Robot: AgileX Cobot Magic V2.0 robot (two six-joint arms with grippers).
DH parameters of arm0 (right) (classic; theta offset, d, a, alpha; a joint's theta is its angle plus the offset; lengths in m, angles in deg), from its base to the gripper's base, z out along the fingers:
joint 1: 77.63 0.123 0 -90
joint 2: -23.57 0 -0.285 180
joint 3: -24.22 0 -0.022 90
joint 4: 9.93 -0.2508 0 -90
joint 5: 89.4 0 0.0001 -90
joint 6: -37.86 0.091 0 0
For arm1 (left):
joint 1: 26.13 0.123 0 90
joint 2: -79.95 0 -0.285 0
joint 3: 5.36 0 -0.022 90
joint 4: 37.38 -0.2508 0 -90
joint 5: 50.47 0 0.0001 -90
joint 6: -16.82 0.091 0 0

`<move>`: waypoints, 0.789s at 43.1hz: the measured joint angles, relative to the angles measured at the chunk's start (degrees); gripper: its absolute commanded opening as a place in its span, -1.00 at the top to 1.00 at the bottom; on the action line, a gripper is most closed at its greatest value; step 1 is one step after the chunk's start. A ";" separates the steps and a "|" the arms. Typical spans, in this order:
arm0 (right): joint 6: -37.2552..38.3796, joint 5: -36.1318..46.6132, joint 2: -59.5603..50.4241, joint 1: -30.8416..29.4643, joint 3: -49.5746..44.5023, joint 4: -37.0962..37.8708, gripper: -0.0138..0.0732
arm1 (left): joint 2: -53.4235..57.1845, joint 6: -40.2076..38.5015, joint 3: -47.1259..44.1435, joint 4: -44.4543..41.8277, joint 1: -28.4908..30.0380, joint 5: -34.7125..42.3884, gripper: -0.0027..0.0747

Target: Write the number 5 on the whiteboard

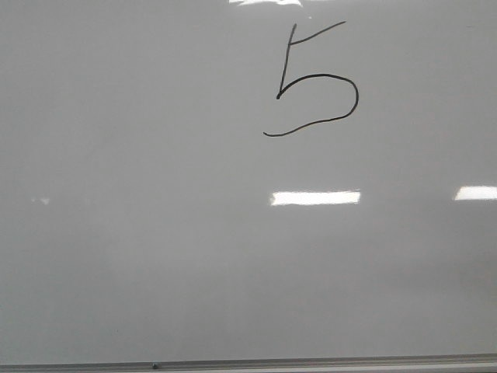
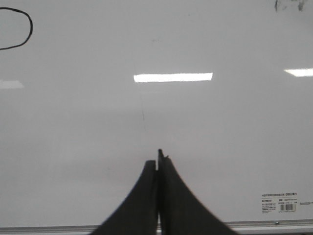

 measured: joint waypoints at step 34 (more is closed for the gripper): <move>0.14 -1.36 -0.15 -0.12 0.00 0.09 0.84 | 0.00 0.00 0.00 0.00 0.00 0.13 0.98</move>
